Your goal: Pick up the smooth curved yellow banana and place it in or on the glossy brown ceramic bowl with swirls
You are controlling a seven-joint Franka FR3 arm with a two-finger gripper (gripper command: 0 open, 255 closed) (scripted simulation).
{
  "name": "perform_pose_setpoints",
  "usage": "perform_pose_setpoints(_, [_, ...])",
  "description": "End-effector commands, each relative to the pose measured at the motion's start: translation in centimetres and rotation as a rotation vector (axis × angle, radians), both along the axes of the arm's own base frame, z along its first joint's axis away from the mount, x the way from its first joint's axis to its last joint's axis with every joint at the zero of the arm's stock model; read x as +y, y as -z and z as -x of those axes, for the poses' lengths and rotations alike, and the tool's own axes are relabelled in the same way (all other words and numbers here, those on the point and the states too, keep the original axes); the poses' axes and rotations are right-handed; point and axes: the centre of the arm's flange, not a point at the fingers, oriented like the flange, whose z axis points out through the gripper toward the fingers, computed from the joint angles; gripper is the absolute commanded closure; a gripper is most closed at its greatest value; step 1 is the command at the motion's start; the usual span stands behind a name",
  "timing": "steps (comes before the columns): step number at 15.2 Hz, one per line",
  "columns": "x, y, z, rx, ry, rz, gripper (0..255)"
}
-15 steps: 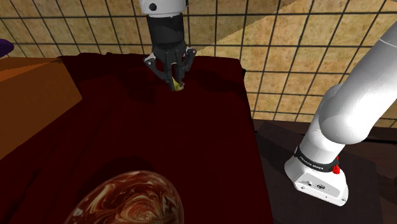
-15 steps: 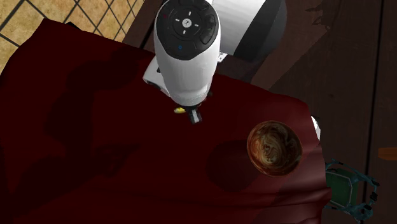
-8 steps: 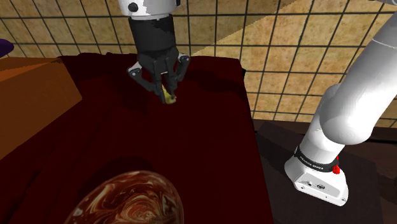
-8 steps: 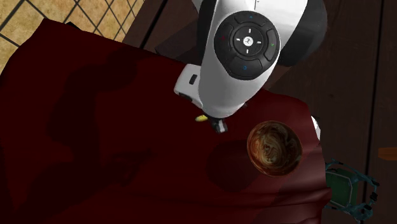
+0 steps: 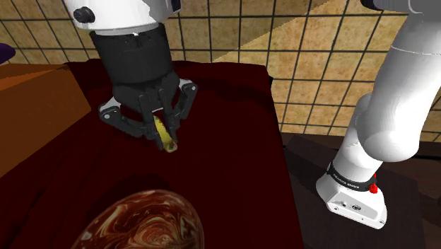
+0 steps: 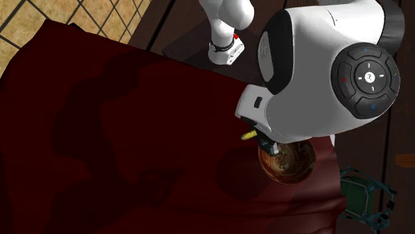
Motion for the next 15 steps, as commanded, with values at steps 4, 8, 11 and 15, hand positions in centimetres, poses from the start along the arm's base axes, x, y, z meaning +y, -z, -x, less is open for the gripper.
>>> perform_pose_setpoints(4, [5.7,0.2,3.2,0.000,0.003,0.000,255])
perform_pose_setpoints(8, [10.3,0.3,5.8,0.000,0.003,0.000,255])
perform_pose_setpoints(11, [11.7,1.4,6.6,0.000,0.003,0.000,255])
perform_pose_setpoints(15, [11.7,3.5,6.6,0.000,0.003,0.000,255])
